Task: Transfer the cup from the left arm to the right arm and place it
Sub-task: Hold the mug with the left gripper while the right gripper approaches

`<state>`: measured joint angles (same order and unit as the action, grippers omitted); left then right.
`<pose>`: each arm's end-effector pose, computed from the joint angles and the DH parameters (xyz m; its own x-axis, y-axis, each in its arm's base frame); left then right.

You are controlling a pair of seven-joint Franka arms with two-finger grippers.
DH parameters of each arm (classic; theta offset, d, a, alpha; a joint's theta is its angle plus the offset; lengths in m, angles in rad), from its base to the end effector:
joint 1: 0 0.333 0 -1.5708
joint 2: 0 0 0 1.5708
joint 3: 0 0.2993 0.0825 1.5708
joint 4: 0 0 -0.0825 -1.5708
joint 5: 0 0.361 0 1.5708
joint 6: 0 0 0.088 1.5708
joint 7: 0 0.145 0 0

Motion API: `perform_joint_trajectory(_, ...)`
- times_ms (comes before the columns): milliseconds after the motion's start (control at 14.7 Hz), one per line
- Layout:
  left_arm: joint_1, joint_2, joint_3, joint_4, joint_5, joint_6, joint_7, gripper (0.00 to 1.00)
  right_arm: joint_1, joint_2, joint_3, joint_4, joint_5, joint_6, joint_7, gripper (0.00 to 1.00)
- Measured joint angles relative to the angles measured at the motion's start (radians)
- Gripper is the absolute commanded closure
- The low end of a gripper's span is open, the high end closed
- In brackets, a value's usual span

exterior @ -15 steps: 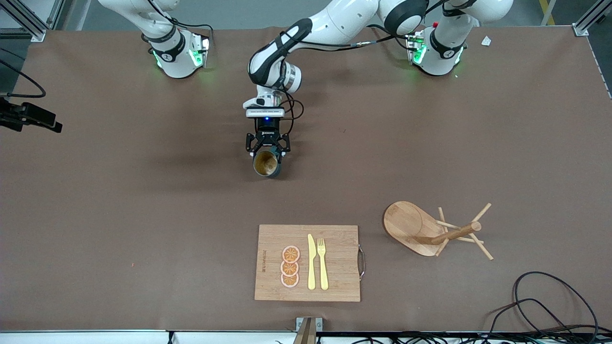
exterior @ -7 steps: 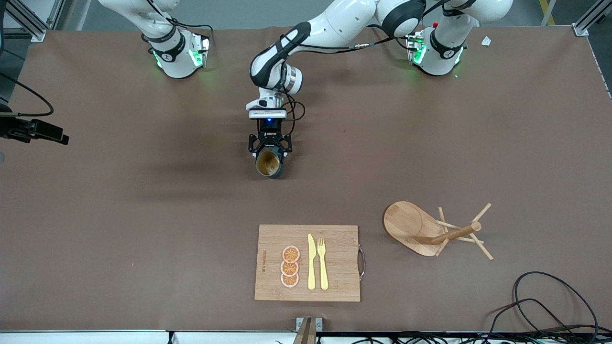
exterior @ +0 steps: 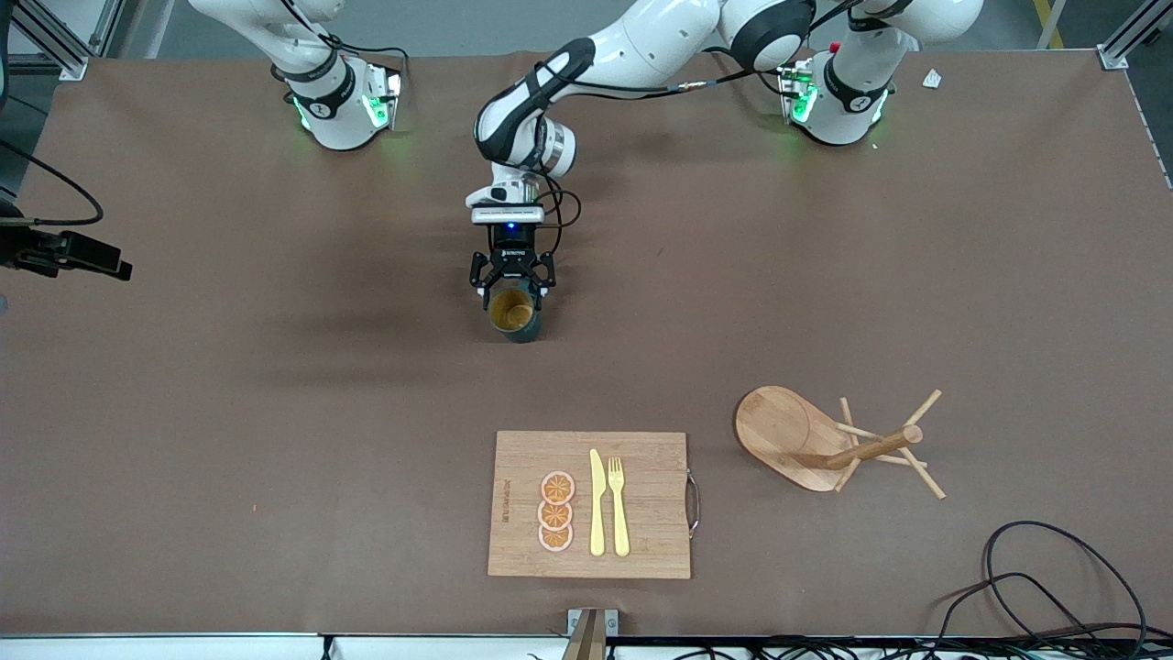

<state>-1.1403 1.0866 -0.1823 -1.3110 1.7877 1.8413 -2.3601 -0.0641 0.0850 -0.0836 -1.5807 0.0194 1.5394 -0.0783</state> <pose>0.3141 -0.6438 0.1051 0.2042 0.0032 0.9789 -0.0024 -1.0000 0.0038 0.5385 -0.0757 0.5174 0.9899 -0.0682 -0.1243 -0.0715 -0.9972 -0.0220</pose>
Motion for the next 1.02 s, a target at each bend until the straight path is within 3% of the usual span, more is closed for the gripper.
perform_joint_trajectory(545, 0.000, -0.089, -0.043, 0.029, -0.247, 0.000, 0.150, 0.00, 0.017, 0.001, 0.015, -0.009, 0.010, -0.007, 0.183, 0.00)
perform_joint_trajectory(817, 0.017, -0.191, -0.043, 0.046, -0.466, 0.002, 0.296, 0.00, 0.089, 0.004, 0.021, -0.040, 0.035, -0.001, 0.429, 0.00)
perform_joint_trajectory(1022, 0.090, -0.317, -0.040, 0.056, -0.657, 0.039, 0.482, 0.00, 0.168, 0.007, 0.025, -0.092, 0.042, 0.054, 0.597, 0.00)
